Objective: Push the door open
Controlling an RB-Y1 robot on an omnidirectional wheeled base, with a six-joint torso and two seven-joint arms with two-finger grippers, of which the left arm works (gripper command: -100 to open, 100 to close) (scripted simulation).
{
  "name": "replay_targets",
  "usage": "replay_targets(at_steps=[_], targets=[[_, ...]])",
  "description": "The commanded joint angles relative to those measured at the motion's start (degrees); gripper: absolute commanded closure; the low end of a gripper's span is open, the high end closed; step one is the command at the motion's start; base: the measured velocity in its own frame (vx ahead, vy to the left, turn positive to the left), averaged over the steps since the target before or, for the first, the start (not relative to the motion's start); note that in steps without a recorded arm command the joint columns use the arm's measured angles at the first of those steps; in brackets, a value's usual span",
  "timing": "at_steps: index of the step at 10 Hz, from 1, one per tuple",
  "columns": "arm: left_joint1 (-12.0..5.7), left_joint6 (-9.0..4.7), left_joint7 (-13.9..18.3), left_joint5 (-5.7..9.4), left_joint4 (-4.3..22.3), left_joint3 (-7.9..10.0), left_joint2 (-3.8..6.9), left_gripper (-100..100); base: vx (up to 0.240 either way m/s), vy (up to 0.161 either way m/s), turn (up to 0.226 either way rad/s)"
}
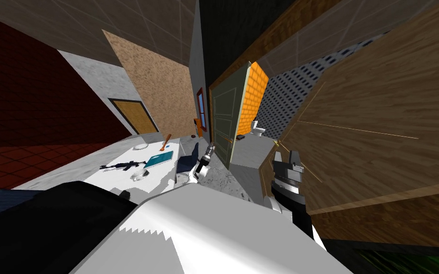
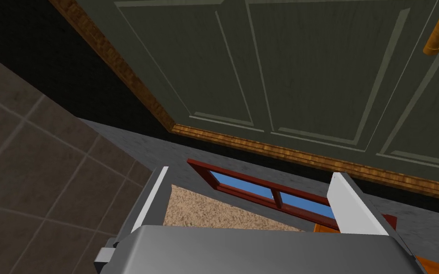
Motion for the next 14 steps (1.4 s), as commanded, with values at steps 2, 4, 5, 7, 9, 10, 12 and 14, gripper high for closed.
replay_targets(at_steps=[2,4,5,7,9,10,12,14], targets=[[-2.64,0.23,0.4,0.04,4.3,-0.9,-0.07,-100,0.075,0.084,-0.105],[-4.71,0.22,0.7,0.07,7.9,-1.56,-0.19,-100,0.082,0.094,-0.095],[-5.75,0.21,0.8,0.09,9.6,-1.89,-0.25,-100,0.075,0.084,-0.087],[-6.78,0.2,0.9,0.11,11.4,-2.23,-0.31,-100,0.067,0.085,-0.076],[-8.79,0.19,1.2,0.14,14.9,-2.87,-0.52,-100,0.038,0.06,-0.082],[-9.8,0.18,1.3,0.16,16.4,-3.19,-0.63,-100,0.03,0.035,-0.037],[-10.8,0.18,1.4,0.17,18.3,-3.51,-0.74,-100,0.005,0.0,0.016],[-11.81,0.17,1.6,0.19,20.0,-3.83,-0.84,-100,0.004,0.001,0.012]])
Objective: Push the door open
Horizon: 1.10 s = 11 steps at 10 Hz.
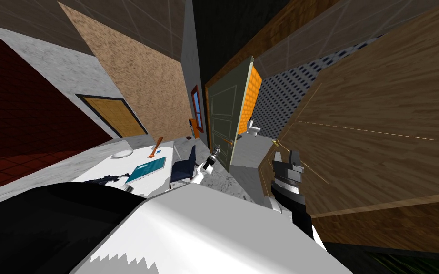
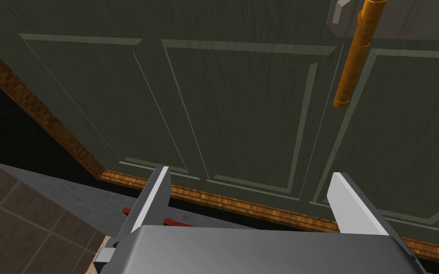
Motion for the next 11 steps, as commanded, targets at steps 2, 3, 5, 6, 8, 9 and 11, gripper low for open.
replay_targets(at_steps=[2,3,5,6,8,9,11], targets=[[-0.23,-0.13,0.1,0.05,0.4,-0.03,0.13,-100,-0.001,0.0,-0.003],[-0.23,-0.13,0.1,0.05,0.4,-0.03,0.13,-100,0.005,0.002,0.018],[-0.23,-0.13,0.1,0.05,0.4,-0.03,0.13,-100,-0.005,-0.002,-0.015],[-0.23,-0.13,0.1,0.05,0.4,-0.03,0.13,-100,-0.006,-0.002,-0.018],[-0.23,-0.13,0.1,0.05,0.4,-0.03,0.13,-100,0.0,0.0,0.0],[0.44,0.94,0.2,-0.2,0.1,-0.21,0.24,-100,0.009,-0.002,-0.016],[0.44,0.94,0.2,-0.2,0.1,-0.21,0.24,-100,0.009,-0.004,-0.035]])
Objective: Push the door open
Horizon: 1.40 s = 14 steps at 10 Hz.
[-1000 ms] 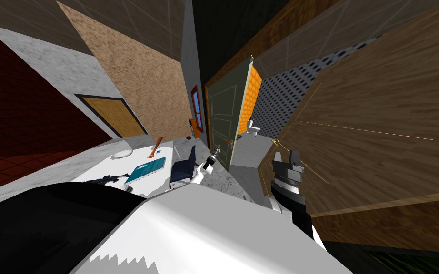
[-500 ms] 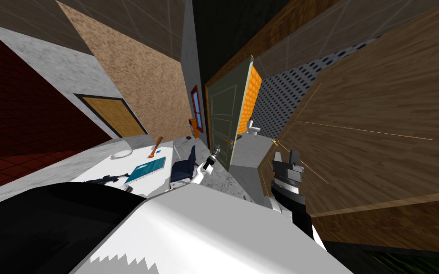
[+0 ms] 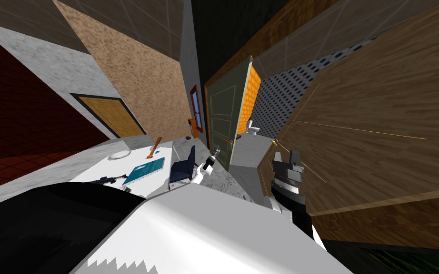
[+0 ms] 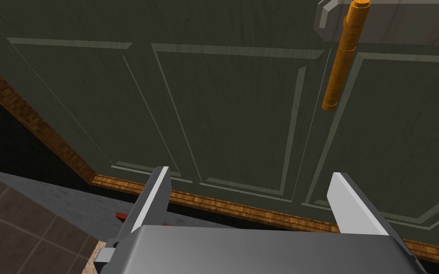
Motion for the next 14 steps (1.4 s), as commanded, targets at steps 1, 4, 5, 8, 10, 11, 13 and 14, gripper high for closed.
replay_targets(at_steps=[1,4,5,8,10,11,13,14], targets=[[-0.04,-0.03,-0.1,-0.02,0.1,0.01,-0.09,-100,-0.007,-0.003,-0.023],[-0.04,-0.03,-0.1,-0.02,0.1,0.01,-0.09,-100,0.012,0.0,-0.003],[-0.04,-0.03,-0.1,-0.02,0.1,0.01,-0.09,-100,-0.004,-0.002,-0.015],[-0.48,0.66,0.2,-0.11,1.1,-0.88,0.01,-100,0.015,0.002,0.02],[-0.48,0.66,0.2,-0.11,1.1,-0.88,0.01,-100,0.008,0.001,0.012],[-0.48,0.66,0.2,-0.11,1.1,-0.88,0.01,-100,0.026,-0.001,-0.013],[-0.63,0.9,0.4,-0.15,1.4,-1.19,0.03,-100,0.005,-0.005,-0.036],[-0.63,0.9,0.4,-0.15,1.4,-1.19,0.03,-100,0.006,-0.001,-0.011]])
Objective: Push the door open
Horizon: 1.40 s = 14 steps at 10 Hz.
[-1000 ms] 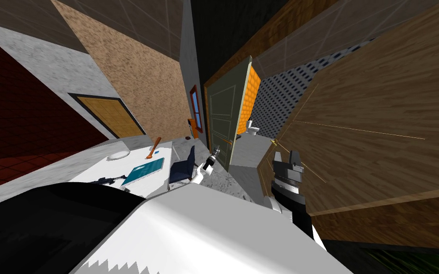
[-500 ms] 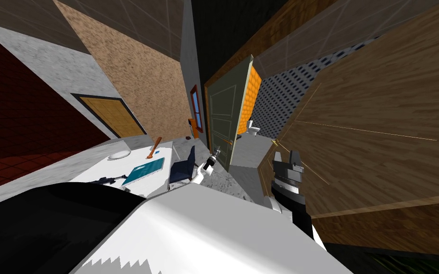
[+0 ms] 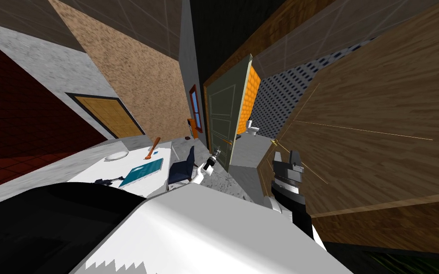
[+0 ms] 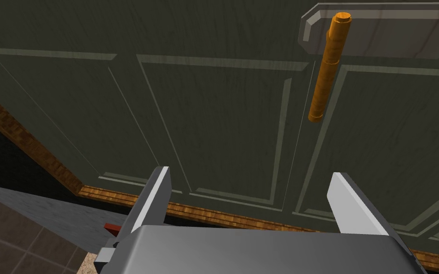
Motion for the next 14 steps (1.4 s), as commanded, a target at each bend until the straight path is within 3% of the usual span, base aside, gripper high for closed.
replay_targets(at_steps=[1,14], targets=[[-0.04,0.06,0.0,-0.01,0.1,-0.04,-0.01,-100,0.006,0.002,0.017],[-0.4,0.72,0.4,-0.11,0.8,-0.95,0.1,-100,0.007,0.001,0.004]])
